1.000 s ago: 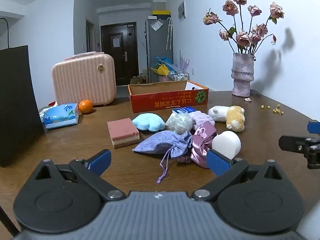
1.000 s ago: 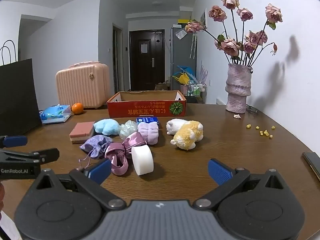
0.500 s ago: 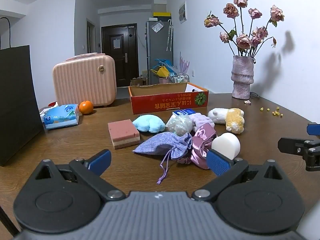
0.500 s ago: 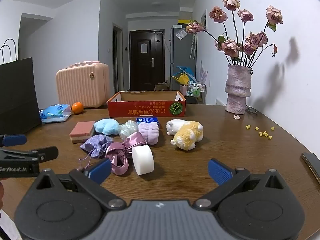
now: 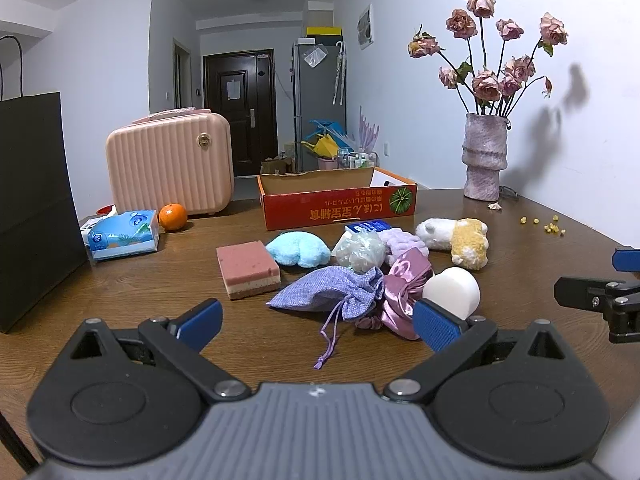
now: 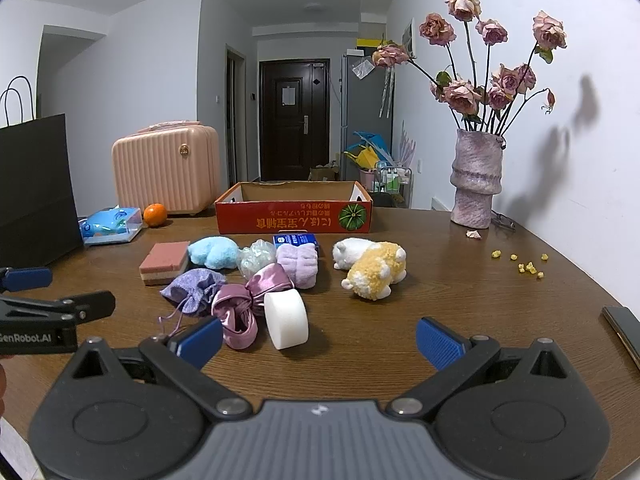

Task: Organize soft objects

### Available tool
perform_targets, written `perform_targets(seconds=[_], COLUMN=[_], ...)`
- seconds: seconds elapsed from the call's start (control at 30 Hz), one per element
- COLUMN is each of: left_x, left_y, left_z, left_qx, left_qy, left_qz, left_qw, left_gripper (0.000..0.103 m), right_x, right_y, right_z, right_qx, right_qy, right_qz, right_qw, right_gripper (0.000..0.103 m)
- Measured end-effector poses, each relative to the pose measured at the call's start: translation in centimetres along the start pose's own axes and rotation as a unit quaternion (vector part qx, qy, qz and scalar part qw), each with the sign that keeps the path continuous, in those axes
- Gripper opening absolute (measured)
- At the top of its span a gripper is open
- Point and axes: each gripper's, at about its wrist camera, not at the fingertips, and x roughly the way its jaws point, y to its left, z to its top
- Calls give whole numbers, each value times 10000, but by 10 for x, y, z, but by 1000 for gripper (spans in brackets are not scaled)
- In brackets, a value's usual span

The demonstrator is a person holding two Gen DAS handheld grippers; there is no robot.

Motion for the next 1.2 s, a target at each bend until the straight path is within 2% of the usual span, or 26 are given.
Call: perform_targets(seconds=[1.2], left_x=[-5], left_y=[0], left_z=[2], left_qx=[17], left_qy=[-90], left_qz=[-15], left_qw=[10000], left_gripper=[103], right_x=[-4], right_y=[1], right_z=[3], right_qx=[-45], right_qy=[-32], right_qz=[-13], right_qw=[10000], right_gripper=[103])
